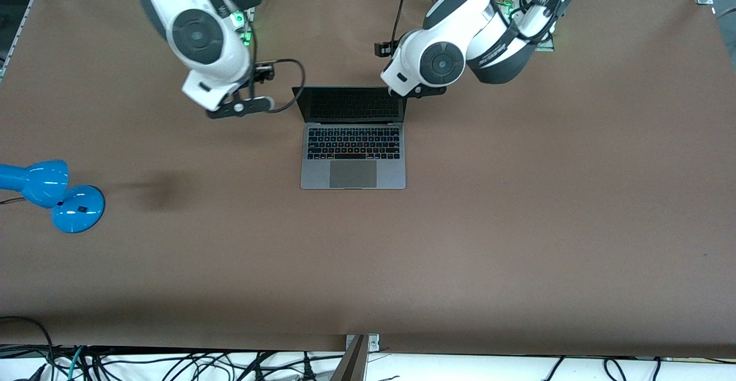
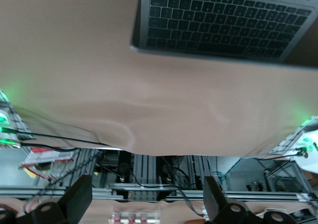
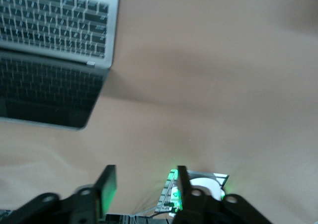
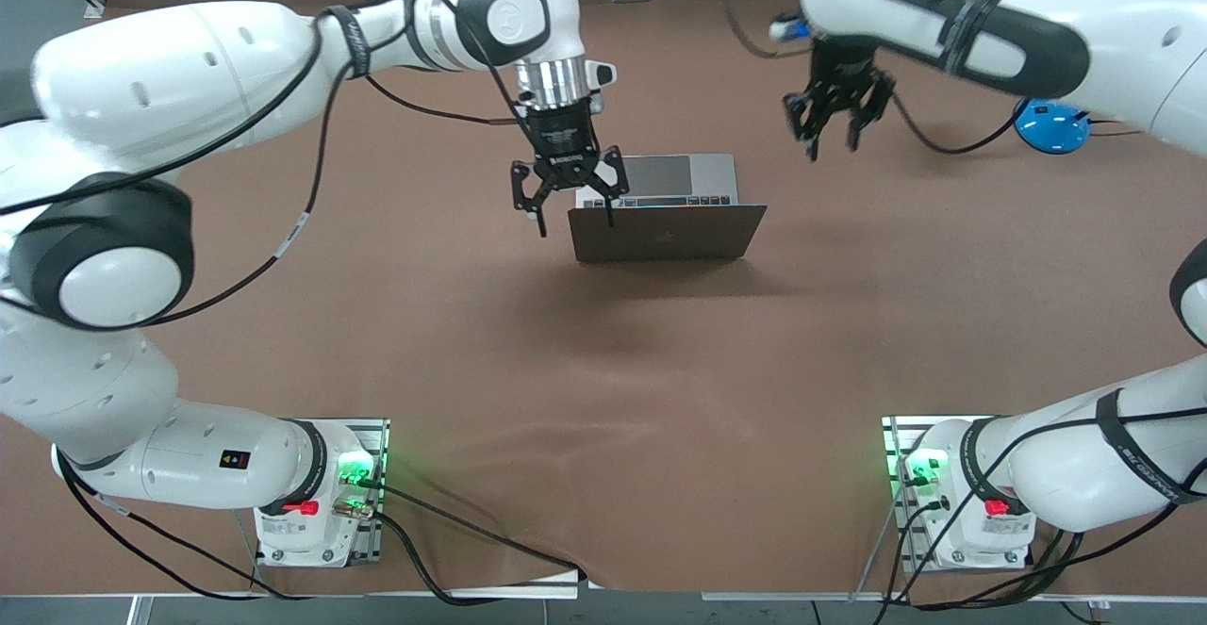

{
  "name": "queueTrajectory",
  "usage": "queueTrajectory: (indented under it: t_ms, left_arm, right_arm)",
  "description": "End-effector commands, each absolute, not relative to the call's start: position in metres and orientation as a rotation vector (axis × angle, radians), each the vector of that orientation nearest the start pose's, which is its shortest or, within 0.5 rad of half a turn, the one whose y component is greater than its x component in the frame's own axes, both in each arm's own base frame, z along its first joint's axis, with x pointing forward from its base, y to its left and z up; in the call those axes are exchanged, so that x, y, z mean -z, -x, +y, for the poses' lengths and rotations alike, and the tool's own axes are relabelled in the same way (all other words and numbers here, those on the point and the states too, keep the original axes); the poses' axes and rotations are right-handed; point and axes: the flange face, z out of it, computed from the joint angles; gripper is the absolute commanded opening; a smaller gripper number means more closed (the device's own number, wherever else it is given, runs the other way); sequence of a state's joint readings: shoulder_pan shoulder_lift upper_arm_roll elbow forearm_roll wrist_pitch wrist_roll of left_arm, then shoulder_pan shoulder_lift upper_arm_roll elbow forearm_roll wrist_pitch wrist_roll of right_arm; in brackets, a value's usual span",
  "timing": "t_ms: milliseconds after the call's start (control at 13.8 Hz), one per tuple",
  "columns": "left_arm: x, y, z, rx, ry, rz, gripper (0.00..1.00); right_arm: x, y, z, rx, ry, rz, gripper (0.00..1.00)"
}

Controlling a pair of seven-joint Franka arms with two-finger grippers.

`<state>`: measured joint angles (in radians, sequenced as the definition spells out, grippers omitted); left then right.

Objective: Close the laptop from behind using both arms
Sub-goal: 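Move both grippers toward the laptop lid's back edge, then lower both grippers behind the open lid and push it forward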

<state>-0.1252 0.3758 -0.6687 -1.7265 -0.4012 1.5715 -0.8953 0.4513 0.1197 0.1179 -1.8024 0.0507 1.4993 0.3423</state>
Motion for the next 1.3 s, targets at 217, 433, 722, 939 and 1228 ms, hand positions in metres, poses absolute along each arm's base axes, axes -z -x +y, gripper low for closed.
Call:
queueTrajectory:
  t_ms: [217,433,722,939,1228]
  left_arm:
    - [-0.399,-0.400,-0.451,-1.214,2.930,-0.373,0.36]
    - [-0.396,-0.402,-0.454,-1.201,2.960,-0.357,0.00]
    - [-0.381,-0.404,-0.461,-1.207,2.975,-0.370,0.00]
    - [-0.370,-0.410,-0.461,-1.133,2.990,-0.365,0.00]
    - [-0.351,-0.422,-0.456,-1.028,3.001,-0.355,0.00]
  right_arm:
    - [-0.415,-0.429,0.323,-0.656,3.142,-0.305,0.00]
    - [-0.403,-0.428,0.343,-0.606,3.147,-0.267,0.00]
    - [-0.386,-0.425,0.366,-0.653,3.053,-0.230,0.00]
    - [-0.370,-0.422,0.374,-0.706,3.026,-0.232,0.00]
    - [-0.364,-0.427,0.383,-0.659,3.028,-0.245,0.00]
